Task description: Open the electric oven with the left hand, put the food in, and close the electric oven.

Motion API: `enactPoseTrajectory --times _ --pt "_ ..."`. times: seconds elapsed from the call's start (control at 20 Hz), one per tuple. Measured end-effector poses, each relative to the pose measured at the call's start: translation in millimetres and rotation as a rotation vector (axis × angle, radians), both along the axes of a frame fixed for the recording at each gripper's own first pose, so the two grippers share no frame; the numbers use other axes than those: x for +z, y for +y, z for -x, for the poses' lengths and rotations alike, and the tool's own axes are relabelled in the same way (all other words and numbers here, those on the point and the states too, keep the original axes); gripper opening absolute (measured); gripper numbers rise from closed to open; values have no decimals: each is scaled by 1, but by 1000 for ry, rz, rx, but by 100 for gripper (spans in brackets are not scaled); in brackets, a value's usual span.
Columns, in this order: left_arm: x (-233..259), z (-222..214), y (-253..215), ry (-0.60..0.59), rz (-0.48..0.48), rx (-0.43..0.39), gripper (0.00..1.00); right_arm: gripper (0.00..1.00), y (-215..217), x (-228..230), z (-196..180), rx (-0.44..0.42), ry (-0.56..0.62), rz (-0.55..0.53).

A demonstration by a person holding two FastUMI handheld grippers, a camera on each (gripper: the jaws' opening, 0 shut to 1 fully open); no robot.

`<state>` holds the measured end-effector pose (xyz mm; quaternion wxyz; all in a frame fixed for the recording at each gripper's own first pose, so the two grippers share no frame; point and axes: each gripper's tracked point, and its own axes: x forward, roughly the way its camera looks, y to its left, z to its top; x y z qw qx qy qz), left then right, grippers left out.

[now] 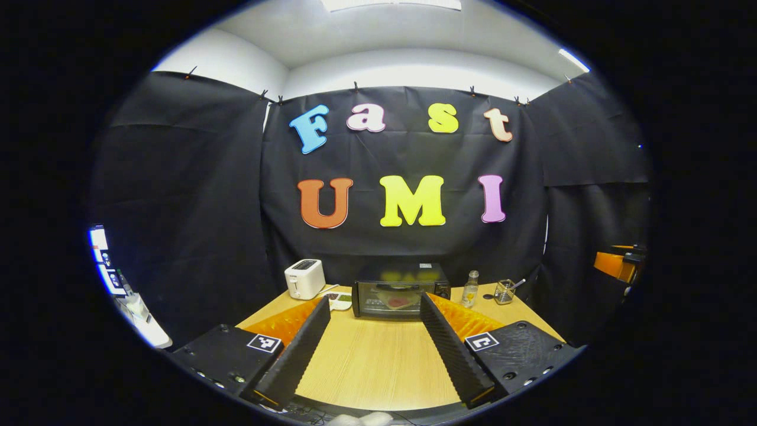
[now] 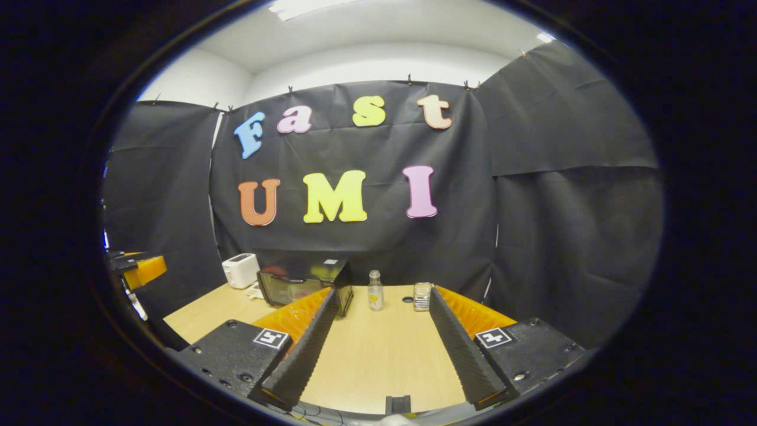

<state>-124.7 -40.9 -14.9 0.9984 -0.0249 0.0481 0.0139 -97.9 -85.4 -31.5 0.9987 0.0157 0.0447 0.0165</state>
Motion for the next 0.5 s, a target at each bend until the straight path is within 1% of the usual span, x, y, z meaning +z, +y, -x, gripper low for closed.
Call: enactPoseTrajectory --times 0.15,0.25,0.3,0.35,0.5 --pt "16 1 11 -55 -40 -11 97 100 17 6 9 8 -11 18" --pt "19 1 9 -74 -33 -38 97 100 22 12 16 -2 -21 19" --pt "20 -2 10 -79 -36 -46 97 96 24 15 20 -9 -26 14" --pt "18 -2 12 -76 -37 -55 97 100 25 13 23 -17 -24 10" --pt "17 -4 13 -82 -32 -92 97 100 29 12 30 -38 -17 5"
